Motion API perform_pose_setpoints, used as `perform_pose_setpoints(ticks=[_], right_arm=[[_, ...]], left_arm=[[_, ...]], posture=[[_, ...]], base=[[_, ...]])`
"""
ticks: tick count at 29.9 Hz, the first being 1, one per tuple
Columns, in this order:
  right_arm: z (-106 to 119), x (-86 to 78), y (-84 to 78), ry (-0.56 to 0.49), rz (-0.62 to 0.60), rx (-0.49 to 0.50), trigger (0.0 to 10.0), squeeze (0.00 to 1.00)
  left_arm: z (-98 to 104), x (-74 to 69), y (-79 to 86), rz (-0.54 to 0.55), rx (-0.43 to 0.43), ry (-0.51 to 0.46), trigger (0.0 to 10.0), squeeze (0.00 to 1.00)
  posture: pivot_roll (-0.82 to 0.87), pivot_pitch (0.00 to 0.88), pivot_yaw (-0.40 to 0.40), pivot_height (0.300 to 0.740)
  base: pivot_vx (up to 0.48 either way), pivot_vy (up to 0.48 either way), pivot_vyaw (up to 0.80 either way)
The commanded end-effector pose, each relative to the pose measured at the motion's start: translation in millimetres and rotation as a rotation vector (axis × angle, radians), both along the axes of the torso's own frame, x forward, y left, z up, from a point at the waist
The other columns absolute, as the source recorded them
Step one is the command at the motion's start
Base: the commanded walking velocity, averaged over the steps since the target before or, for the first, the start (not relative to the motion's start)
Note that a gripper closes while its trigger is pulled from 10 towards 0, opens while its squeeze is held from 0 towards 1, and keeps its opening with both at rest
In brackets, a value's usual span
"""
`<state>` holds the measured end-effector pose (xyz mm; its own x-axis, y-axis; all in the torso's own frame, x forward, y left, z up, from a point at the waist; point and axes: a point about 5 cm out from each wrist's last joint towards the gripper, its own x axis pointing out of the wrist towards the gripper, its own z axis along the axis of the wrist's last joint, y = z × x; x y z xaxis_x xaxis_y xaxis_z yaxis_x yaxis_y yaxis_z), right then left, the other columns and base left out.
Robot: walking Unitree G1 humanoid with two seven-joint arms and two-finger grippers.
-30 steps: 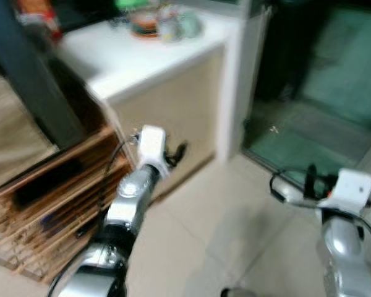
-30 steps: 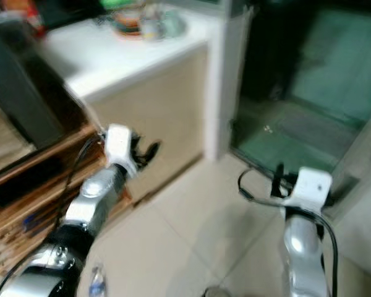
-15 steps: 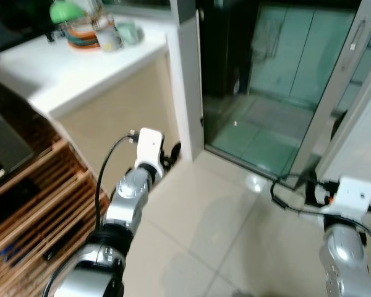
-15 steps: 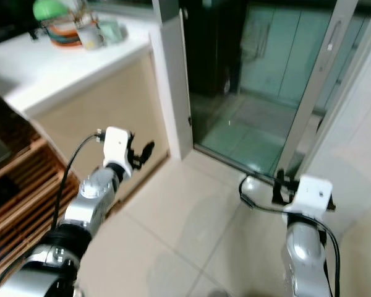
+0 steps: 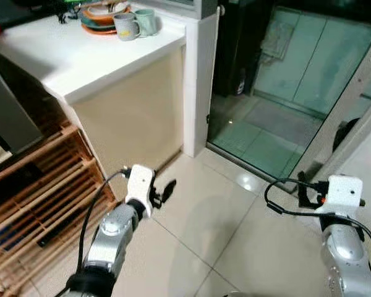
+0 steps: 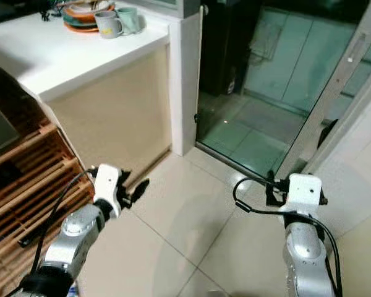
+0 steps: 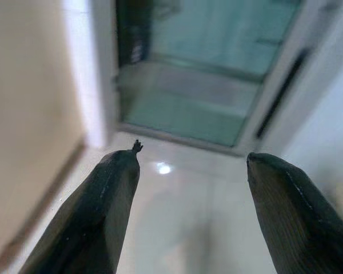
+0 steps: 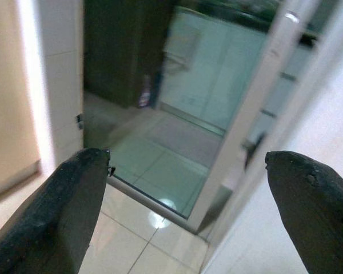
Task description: Restocking fridge
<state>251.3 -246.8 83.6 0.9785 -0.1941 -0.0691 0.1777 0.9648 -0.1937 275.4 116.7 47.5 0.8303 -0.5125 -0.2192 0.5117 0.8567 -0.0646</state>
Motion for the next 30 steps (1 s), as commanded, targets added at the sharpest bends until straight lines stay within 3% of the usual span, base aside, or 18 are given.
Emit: perform_pose_setpoints(ticks=[1,5,7,12,16,30], right_arm=[[2,9.1,4.0,0.014,0.044,0.002,10.0,0.0],[9,20.3,6.8,-0.001,0.076,-0.001,10.0,0.0],[6,19.0,8.5,0.011,0.074,0.012,10.0,0.0],[-4,14.9,11.4,0.028,0.049,0.053,10.0,0.0],[-6,15.6,19.6,0.019,0.047,0.065,10.0,0.0],[-6,12.3,12.5,-0.001,-0.002,0.066,10.0,0.0]], left_arm=[[11,0.3,-15.3,-0.073,-0.025,-0.009,10.0,0.0],[18,0.2,-25.3,-0.041,-0.079,-0.017,10.0,0.0],[27,8.8,-20.8,0.032,-0.066,-0.071,10.0,0.0],[42,18.6,-11.5,0.066,0.005,-0.137,10.0,0.0],[52,26.3,-9.7,0.067,0.001,-0.163,10.0,0.0],[43,27.3,-9.9,0.061,0.014,-0.114,10.0,0.0]], posture=[[-0.14,0.0,-0.058,0.74],[-0.12,0.0,-0.088,0.74],[-0.12,0.0,-0.089,0.74],[-0.1,0.0,-0.066,0.74],[-0.11,0.0,-0.039,0.74],[-0.13,0.0,-0.012,0.74]], base=[[0.0,0.0,0.0],[0.0,0.0,0.0],[0.0,0.0,0.0],[0.227,0.127,-0.47],[0.458,0.0,-0.77],[0.461,0.0,-0.76]])
